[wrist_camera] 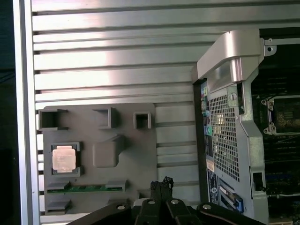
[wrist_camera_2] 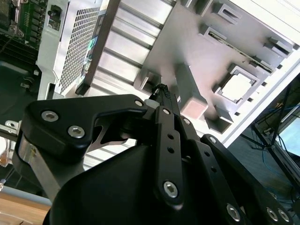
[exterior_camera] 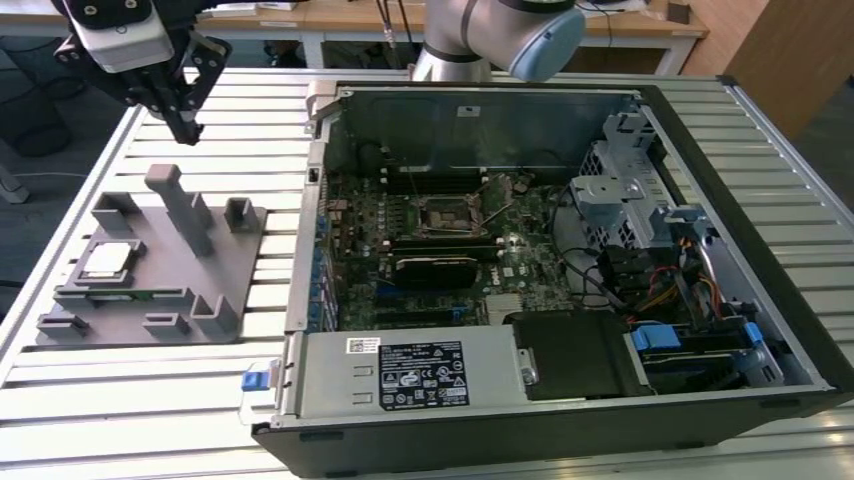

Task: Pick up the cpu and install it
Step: 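Reach for the cpu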

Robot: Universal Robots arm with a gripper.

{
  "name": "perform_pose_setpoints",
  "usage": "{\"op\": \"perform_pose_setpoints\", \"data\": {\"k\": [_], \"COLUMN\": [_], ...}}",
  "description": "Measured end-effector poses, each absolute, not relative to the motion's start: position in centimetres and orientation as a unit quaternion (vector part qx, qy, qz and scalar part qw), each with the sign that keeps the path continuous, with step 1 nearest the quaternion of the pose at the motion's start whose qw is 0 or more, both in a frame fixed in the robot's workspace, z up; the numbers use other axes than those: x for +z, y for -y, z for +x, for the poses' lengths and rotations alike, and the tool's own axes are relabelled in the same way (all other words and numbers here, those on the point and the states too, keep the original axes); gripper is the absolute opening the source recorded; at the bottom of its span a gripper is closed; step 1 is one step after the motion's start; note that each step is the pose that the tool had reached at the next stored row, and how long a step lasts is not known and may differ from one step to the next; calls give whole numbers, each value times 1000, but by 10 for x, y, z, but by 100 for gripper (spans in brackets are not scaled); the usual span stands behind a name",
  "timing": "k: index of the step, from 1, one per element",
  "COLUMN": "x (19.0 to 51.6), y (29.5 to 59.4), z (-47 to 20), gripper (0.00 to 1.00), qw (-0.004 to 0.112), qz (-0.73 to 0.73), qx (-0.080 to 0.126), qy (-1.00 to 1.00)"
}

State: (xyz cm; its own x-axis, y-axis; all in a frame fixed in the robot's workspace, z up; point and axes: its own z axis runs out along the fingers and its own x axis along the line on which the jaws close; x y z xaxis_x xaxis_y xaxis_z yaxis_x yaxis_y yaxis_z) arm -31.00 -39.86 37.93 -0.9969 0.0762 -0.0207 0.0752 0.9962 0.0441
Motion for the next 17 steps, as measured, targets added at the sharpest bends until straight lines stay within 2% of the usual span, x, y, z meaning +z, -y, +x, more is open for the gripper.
{"op": "perform_pose_setpoints", "data": {"k": [17], "x": [378], "y": [399], "z": [-330], "gripper": [11], "qw": [11], "qz": [38], "qx": [22], "qy": [-999]}}
